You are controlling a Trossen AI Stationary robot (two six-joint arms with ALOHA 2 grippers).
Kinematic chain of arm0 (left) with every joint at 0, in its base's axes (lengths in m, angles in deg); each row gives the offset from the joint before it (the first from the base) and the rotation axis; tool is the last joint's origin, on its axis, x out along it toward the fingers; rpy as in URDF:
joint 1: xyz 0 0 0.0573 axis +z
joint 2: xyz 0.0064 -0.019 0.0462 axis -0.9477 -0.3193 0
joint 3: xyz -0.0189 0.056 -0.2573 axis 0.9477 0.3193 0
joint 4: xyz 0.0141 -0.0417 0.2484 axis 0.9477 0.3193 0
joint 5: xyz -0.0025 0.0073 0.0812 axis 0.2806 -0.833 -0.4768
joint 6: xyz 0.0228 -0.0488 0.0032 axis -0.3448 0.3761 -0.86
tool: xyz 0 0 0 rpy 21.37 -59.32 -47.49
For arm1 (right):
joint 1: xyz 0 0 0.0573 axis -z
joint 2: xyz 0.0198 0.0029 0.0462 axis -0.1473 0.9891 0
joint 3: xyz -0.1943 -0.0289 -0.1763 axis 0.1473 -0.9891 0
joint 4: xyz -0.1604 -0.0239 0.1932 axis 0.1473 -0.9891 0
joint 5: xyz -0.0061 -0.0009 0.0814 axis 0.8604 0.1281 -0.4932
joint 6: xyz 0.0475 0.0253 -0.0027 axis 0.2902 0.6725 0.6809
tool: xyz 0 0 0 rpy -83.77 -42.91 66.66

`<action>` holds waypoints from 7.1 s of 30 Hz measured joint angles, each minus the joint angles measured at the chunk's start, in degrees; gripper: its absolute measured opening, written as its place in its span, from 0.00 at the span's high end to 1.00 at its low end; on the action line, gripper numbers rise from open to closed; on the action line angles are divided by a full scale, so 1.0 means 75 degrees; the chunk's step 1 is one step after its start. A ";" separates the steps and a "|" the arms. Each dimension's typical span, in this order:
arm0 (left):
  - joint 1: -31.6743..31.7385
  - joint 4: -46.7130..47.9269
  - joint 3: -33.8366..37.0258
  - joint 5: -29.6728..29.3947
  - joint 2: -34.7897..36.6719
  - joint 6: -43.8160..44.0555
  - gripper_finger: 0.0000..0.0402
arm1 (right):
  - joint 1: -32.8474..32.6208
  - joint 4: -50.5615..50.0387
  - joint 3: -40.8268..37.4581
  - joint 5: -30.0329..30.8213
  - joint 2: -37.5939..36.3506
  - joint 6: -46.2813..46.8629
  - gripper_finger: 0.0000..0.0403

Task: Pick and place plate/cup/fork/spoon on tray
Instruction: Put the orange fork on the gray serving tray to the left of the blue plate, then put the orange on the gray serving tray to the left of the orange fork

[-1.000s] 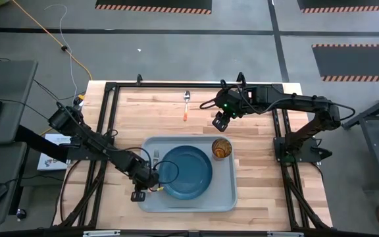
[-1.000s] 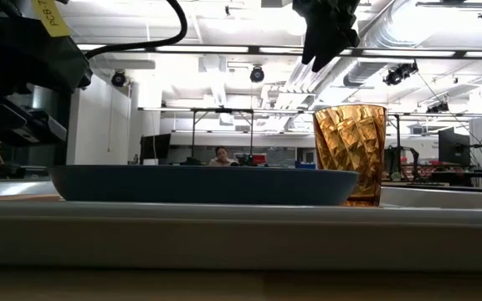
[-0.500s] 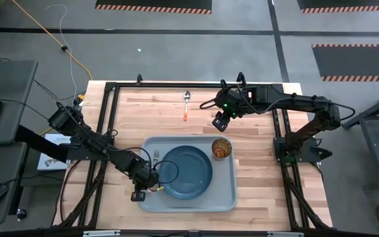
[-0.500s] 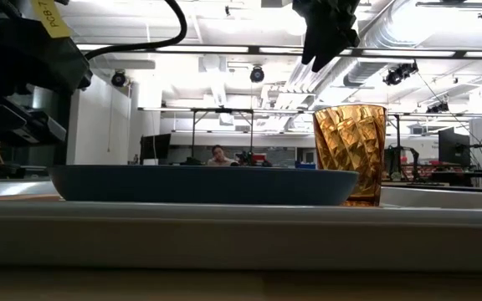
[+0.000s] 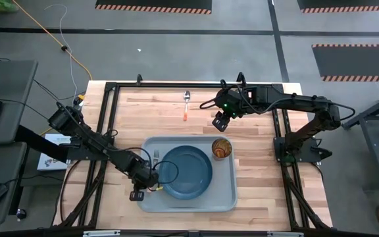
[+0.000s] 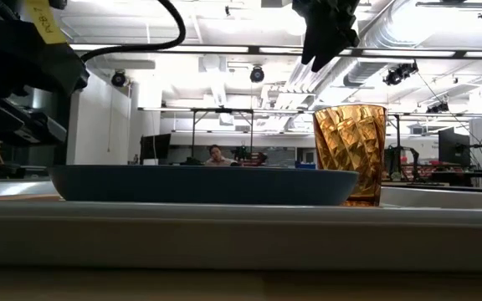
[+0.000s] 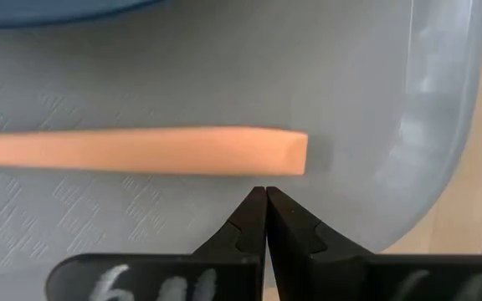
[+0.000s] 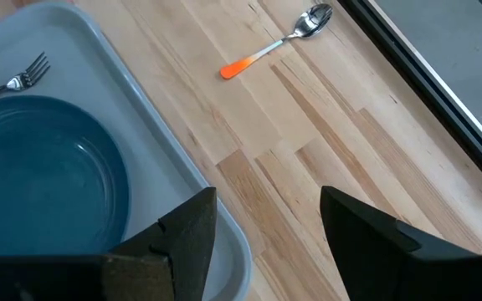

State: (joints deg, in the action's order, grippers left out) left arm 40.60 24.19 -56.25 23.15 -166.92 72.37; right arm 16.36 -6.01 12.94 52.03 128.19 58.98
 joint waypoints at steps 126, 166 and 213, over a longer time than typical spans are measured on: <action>0.8582 -0.4431 0.0245 0.2229 0.5471 -0.0624 1.00 | 0.2581 0.2911 0.3482 -0.2902 0.5757 0.1557 0.98; 0.8550 -0.4432 0.0242 0.2221 0.5463 -0.0431 1.00 | 0.0875 0.2051 0.3492 -0.0139 0.6886 0.2552 1.00; 0.8550 -0.4423 0.0239 0.1798 0.5431 -0.0449 1.00 | 0.0557 0.7571 -0.7250 -0.0394 0.0072 0.7426 1.00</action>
State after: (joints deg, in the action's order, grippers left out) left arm 104.72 -8.98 -54.45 36.64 -126.19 69.01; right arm 20.54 50.77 -41.43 49.07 128.73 114.68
